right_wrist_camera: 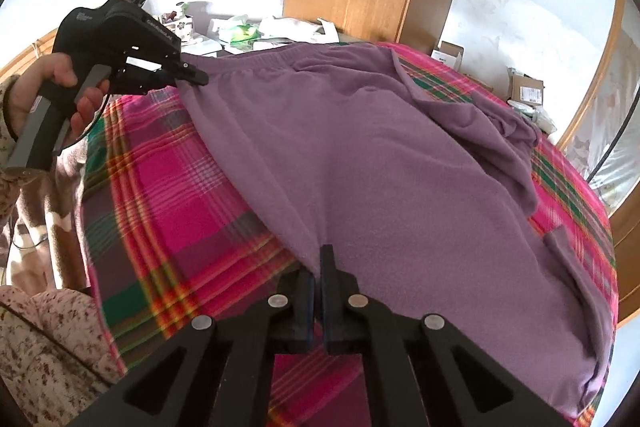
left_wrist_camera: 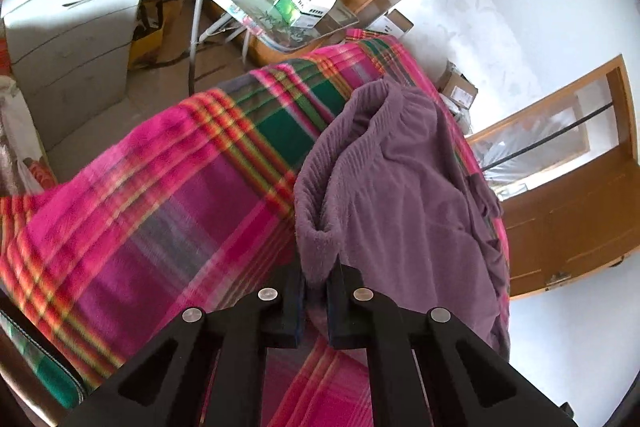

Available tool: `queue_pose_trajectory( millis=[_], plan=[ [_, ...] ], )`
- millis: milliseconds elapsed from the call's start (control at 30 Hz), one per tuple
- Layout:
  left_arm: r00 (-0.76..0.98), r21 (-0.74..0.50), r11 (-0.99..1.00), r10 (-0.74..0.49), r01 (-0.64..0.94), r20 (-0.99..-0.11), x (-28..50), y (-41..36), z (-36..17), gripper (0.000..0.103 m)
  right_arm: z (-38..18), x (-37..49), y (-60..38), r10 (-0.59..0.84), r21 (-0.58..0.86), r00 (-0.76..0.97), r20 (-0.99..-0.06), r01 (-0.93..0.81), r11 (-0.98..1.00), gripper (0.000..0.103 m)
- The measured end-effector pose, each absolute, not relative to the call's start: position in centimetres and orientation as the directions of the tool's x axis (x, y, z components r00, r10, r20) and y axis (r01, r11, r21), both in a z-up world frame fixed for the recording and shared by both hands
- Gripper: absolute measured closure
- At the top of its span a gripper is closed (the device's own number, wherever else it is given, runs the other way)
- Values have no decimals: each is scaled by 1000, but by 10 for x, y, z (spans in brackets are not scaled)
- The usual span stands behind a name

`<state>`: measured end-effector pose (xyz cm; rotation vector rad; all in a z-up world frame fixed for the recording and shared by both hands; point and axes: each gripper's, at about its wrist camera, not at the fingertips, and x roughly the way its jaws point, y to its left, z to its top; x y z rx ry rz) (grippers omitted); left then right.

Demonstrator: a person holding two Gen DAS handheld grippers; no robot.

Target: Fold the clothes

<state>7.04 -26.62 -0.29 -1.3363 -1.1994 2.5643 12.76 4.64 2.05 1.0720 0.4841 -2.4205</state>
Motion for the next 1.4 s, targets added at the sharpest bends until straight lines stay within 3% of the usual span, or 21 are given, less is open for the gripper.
queue_pose_trajectory(
  millis=[733,933,1200,1400],
  plan=[
    [-640,-602,-709,278,367,-717,96,-283,-7,95,7,123,39,-318,-52,-526,-789,572,-819,101],
    [-616,-595,-707,284,384,-735,98,-285,-6,90,10,120,43,-331,-44,-526,-783,578,-814,95],
    [-622,-508,-761,179,403,-762,120,-290,14,88,33,123,91,-415,86,-547,-727,527,-846,93],
    [-689,-449,-804,69,389,-722,145,-290,47,88,44,130,137,-282,30,-663,-694,364,-931,93]
  ],
)
